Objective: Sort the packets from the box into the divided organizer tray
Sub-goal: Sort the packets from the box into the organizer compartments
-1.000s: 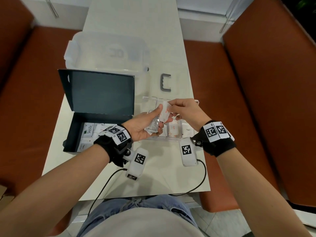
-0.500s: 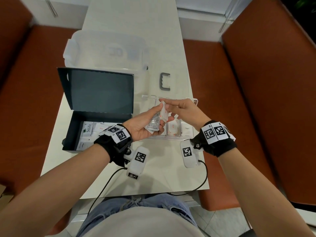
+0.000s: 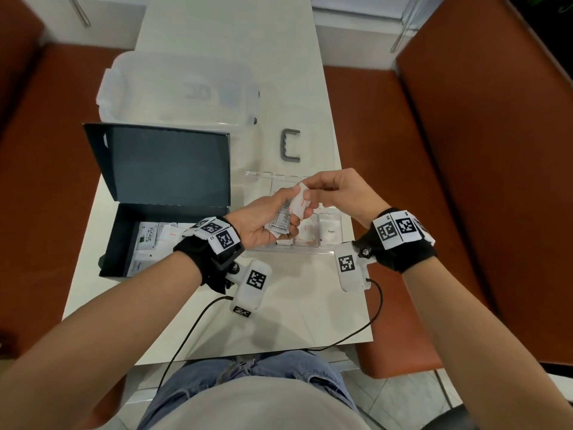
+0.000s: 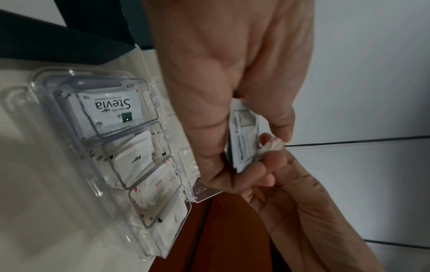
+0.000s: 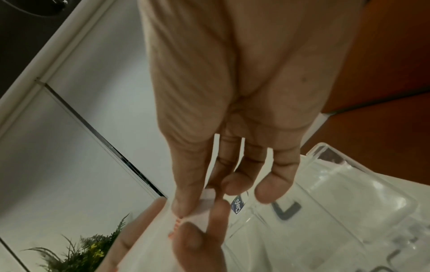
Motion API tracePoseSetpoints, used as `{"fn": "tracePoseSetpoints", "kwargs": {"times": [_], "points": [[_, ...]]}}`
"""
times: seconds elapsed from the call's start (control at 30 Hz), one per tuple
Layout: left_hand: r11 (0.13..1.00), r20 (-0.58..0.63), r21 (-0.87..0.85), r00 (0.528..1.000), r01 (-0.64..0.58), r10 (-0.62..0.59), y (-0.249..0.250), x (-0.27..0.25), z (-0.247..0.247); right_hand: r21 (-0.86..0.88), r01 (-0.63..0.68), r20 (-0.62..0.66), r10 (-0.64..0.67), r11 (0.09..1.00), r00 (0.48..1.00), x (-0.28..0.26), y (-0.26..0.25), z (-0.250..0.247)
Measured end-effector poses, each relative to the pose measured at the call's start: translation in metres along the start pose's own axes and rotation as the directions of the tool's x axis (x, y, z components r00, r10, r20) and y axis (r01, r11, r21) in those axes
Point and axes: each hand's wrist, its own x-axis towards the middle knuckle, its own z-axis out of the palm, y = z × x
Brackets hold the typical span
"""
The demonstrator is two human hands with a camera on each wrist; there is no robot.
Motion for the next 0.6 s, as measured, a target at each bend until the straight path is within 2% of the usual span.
{"fn": "tracePoseSetpoints", "kwargs": {"times": [0.1, 0.2, 0.27, 0.33, 0.4, 0.47, 0.53, 0.6], "points": [[0.999, -0.034, 0.048, 0.999, -0.018, 0.02, 0.0, 0.006, 0.001, -0.035, -0.011, 0.014, 0.011, 0.999, 1.0, 0.003, 0.004, -0.008], [0.986, -0.191, 0.144, 0.976, -0.079, 0.106, -0.002, 0.014, -0.003, -0.16, -0.002, -0.125, -0.019, 0.987, 0.992, 0.004, 0.015, -0.012], [0.945, -0.299, 0.311, 0.934, -0.098, 0.196, -0.003, 0.019, -0.011, -0.324, -0.012, -0.204, -0.057, 0.946, 0.977, 0.002, 0.027, -0.01], [0.847, -0.314, 0.526, 0.907, -0.079, 0.28, -0.005, 0.024, -0.018, -0.456, -0.021, -0.21, -0.085, 0.89, 0.974, -0.002, 0.042, -0.002], [0.658, -0.246, 0.752, 0.909, -0.041, 0.337, -0.008, 0.026, -0.023, -0.502, -0.008, -0.188, -0.1, 0.865, 0.977, -0.006, 0.056, 0.009], [0.344, -0.136, 0.939, 0.928, 0.008, 0.348, -0.013, 0.028, -0.022, -0.527, 0.01, -0.169, -0.116, 0.85, 0.979, -0.01, 0.068, 0.021], [0.061, -0.059, 0.997, 0.955, 0.043, 0.292, -0.019, 0.03, -0.019, -0.56, 0.0, -0.16, -0.108, 0.828, 0.981, -0.012, 0.077, 0.031], [-0.114, -0.032, 0.992, 0.975, 0.058, 0.221, -0.024, 0.032, -0.018, -0.61, -0.01, -0.16, -0.111, 0.792, 0.981, -0.013, 0.083, 0.037]]}}
